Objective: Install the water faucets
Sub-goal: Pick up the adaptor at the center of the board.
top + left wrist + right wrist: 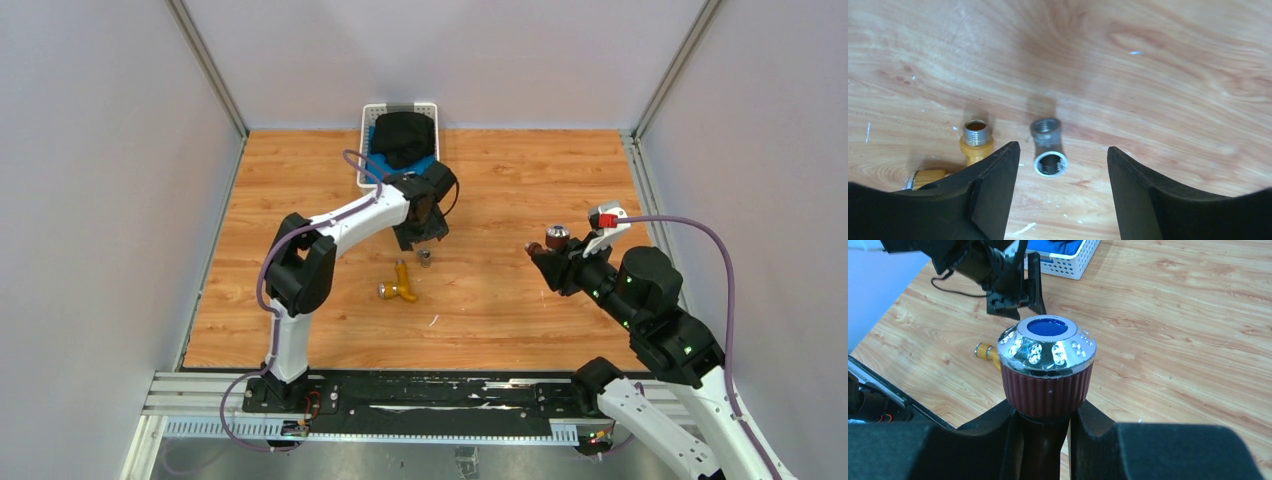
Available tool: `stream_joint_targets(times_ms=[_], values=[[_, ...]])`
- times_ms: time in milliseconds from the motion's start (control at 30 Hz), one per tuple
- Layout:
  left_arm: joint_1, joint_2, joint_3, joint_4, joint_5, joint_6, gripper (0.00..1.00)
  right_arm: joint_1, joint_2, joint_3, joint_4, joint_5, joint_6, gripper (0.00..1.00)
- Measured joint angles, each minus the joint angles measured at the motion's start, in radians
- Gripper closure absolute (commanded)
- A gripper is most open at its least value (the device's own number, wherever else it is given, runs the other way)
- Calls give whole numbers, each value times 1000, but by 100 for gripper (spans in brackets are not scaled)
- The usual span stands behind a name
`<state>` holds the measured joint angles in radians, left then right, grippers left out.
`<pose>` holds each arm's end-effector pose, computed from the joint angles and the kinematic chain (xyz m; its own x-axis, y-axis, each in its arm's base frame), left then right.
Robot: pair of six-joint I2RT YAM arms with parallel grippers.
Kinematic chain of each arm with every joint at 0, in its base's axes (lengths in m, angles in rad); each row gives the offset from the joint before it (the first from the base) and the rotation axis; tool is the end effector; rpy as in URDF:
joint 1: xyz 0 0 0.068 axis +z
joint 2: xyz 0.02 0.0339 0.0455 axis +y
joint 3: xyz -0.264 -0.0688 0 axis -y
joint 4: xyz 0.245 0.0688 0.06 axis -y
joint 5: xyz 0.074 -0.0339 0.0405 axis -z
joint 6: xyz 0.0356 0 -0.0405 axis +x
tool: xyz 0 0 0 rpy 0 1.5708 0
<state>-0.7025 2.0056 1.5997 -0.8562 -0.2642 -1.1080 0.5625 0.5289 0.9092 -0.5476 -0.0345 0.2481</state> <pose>0.3212 -0.2597 0.2081 -0.8286 -0.4303 -0.3583 -0.3992 0.9026 -0.1608 0.0885 0.0572 0.3751 -0.2745 0.1171 -0.9544 -0.5100 0.8238 0.2477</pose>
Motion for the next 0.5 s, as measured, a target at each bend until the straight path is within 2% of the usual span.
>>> stream_joint_targets(times_ms=[167, 333, 500], values=[[20, 14, 115, -60, 58, 34, 30, 0, -1, -4, 0, -3, 10, 100], [19, 18, 101, -105, 77, 39, 26, 0, -10, -6, -5, -3, 18, 100], [20, 30, 87, -129, 80, 39, 32, 0, -16, -6, -5, -3, 18, 100]])
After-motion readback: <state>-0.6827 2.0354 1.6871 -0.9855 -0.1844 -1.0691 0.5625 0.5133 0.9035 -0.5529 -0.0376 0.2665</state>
